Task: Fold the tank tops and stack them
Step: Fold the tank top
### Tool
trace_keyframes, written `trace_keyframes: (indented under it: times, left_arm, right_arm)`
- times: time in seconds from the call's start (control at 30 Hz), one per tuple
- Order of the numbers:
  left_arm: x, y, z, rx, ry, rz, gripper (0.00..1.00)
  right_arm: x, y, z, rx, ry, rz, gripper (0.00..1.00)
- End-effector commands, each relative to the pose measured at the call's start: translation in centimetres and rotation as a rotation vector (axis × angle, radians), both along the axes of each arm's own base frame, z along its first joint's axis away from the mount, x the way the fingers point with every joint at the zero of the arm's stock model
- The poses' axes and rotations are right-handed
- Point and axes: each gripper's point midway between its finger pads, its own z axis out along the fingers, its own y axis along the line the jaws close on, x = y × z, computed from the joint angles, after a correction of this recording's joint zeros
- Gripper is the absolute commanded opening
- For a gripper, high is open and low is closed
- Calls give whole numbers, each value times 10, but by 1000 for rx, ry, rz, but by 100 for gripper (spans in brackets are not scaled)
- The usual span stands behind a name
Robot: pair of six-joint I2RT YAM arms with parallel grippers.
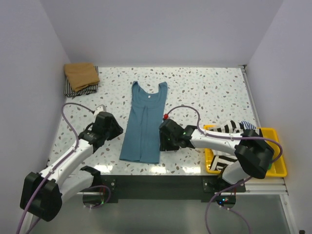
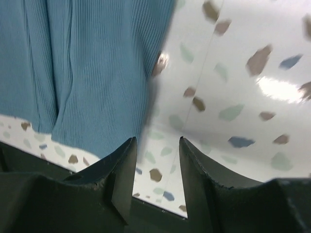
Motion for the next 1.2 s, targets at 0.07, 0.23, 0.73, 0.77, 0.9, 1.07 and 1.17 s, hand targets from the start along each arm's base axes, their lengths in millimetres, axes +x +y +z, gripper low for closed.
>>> trace_keyframes:
  times: [0.07, 0.23, 0.73, 0.77, 0.9, 1.07, 1.17]
  left_arm:
    - [-50, 8, -20, 45, 154, 13, 49]
    - [-69, -2, -38, 61, 252, -52, 51]
    - [-110, -12, -68, 61, 390, -141, 50]
    - [-111, -13, -69, 57, 396, -150, 50]
    - [-115, -15, -71, 68, 416, -167, 49]
    - [-128, -19, -78, 72, 451, -204, 45]
    - [-138, -25, -86, 72, 479, -232, 40]
  right_arm:
    - [-37, 21, 6, 117, 73, -31, 46]
    - [-46, 22, 2, 144, 90, -75, 53]
    - [-63, 33, -15, 187, 169, -95, 52]
    - [-63, 35, -14, 189, 169, -97, 52]
    - [-71, 37, -22, 165, 185, -85, 49]
    - [-73, 33, -33, 139, 197, -88, 43]
    - [-74, 32, -36, 124, 199, -79, 34]
